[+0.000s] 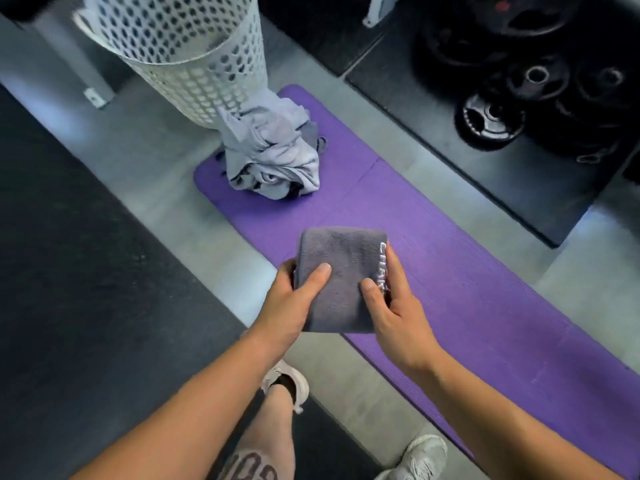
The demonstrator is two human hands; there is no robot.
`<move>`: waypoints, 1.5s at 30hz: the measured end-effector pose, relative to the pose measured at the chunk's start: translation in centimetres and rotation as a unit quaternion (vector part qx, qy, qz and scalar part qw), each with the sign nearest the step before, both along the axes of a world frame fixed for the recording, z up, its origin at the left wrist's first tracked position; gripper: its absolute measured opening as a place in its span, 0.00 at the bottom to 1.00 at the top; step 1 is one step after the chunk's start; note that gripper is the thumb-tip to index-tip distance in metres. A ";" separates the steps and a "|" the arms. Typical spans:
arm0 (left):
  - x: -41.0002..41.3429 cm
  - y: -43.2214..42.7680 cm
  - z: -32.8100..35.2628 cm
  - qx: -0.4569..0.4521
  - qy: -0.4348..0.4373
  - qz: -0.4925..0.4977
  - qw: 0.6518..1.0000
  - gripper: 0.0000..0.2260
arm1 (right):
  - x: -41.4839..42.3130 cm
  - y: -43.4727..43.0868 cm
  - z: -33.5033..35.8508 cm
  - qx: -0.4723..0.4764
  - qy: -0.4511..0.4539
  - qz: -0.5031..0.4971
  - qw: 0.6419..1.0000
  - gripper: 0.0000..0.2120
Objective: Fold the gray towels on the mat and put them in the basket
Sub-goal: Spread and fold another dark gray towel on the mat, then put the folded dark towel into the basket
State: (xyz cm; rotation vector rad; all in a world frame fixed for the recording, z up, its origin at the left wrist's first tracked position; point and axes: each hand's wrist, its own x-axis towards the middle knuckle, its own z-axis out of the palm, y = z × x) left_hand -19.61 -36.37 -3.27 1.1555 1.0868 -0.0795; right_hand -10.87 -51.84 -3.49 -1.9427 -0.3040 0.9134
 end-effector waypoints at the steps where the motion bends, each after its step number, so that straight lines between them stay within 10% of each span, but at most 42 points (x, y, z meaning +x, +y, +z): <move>1: -0.6 2.6 0.6 0.004 0.002 0.007 1.000 0.24 | -0.4 2.8 0.5 0.005 0.005 0.006 1.000 0.29; 26: 12.7 57.7 3.5 0.131 0.024 -0.077 0.988 0.18 | 11.6 57.2 1.0 0.061 0.029 -0.054 0.996 0.30; 45: 35.5 75.5 -19.1 0.127 0.063 -0.338 0.930 0.12 | 27.0 75.3 -18.4 -0.042 0.044 -0.301 0.952 0.27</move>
